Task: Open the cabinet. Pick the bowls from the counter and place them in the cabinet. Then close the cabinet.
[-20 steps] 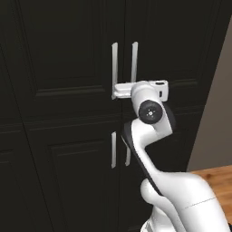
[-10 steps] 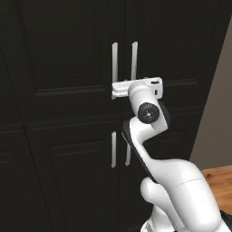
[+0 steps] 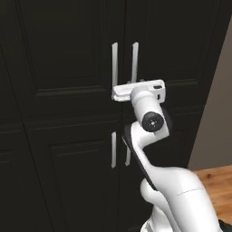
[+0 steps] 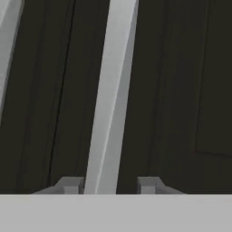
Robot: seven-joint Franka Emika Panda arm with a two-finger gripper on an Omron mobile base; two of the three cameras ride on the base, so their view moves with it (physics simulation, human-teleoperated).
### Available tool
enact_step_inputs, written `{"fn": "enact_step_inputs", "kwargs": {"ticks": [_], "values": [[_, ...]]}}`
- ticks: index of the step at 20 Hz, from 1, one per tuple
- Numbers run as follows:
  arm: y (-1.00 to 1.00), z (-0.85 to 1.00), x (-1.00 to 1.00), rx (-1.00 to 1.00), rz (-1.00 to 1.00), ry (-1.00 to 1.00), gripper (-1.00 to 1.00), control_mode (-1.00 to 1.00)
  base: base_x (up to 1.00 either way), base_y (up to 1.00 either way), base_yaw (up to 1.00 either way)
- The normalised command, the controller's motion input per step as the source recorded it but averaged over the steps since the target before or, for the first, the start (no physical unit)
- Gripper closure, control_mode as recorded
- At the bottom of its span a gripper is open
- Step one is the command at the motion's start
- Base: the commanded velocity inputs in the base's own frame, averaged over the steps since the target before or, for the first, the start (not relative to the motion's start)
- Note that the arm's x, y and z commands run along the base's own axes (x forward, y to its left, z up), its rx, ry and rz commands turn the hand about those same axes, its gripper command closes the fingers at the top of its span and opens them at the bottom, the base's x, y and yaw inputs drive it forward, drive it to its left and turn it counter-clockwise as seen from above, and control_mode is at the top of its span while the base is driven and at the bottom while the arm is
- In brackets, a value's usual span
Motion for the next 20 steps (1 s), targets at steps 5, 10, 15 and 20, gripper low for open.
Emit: {"fn": "enact_step_inputs", "kwargs": {"ticks": [5,10,15,20], "values": [[-0.92,0.09,-1.00,0.08,-0.22,0.00,1.00,-1.00,0.00,0.00,0.00],[-1.00,0.29,-1.00,0.08,-0.31,0.00,1.00,-1.00,0.00,0.00,0.00],[-1.00,0.31,-1.00,0.06,-0.28,0.00,1.00,-1.00,0.00,0.00,0.00],[-1.00,0.05,-1.00,0.07,-0.21,0.00,1.00,-1.00,0.00,0.00,0.00]]}}
